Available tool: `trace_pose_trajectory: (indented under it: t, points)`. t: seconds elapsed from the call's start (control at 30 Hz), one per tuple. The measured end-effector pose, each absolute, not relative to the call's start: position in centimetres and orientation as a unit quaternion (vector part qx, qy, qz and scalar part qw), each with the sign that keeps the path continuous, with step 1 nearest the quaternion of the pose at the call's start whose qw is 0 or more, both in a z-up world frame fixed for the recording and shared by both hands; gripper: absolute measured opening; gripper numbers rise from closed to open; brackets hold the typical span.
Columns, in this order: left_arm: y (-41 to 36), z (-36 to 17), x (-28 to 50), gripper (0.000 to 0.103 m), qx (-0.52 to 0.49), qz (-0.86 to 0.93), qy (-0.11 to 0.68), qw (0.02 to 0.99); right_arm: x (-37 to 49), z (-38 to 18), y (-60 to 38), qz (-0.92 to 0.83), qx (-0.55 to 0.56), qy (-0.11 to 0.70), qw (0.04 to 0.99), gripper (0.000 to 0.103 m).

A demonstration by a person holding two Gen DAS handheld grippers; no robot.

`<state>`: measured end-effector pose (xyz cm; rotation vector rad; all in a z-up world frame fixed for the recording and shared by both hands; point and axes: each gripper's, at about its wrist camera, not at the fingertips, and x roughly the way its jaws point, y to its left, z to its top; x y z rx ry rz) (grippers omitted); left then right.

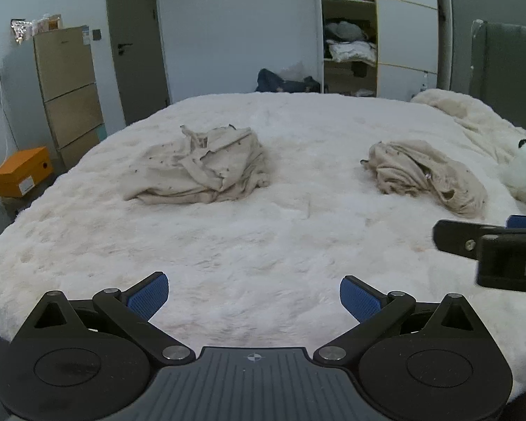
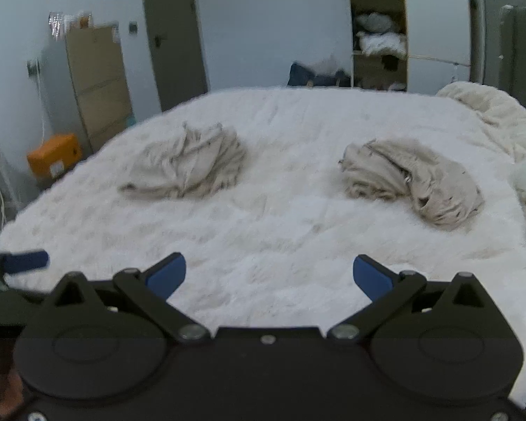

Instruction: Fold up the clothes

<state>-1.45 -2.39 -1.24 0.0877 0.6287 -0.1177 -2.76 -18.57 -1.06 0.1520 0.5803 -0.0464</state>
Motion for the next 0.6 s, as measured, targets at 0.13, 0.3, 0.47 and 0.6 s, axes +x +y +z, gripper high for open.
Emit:
trace_pose_trajectory:
  t: [0.13,0.3,0.47,0.6]
  points:
    - [-2.7,-1.9,-1.5,0.103,0.041,-0.054,0.32,0.945,-3.8,-1.6,-18.9,-0.013,0.074,0.298,0.952,0.103]
    - [-3.0,-2.8,-1.5,0.103,0.046,-0.048,0.333,0.941,-3.4,-2.3,-18.3,-0.008,0.05,0.312,0.949,0.103]
    - [-2.6,-2.8,-1.4,0.103,0.046,-0.043,0.324,0.944,-3.5,-2.8,-17.7,-0.006,0.043,0.32,0.946,0.103]
    - [-2.4,-2.7,-1.3,0.103,0.043,-0.047,0.326,0.943,-3.7,-2.7,-17.8,-0.004,0.047,0.315,0.948,0.103]
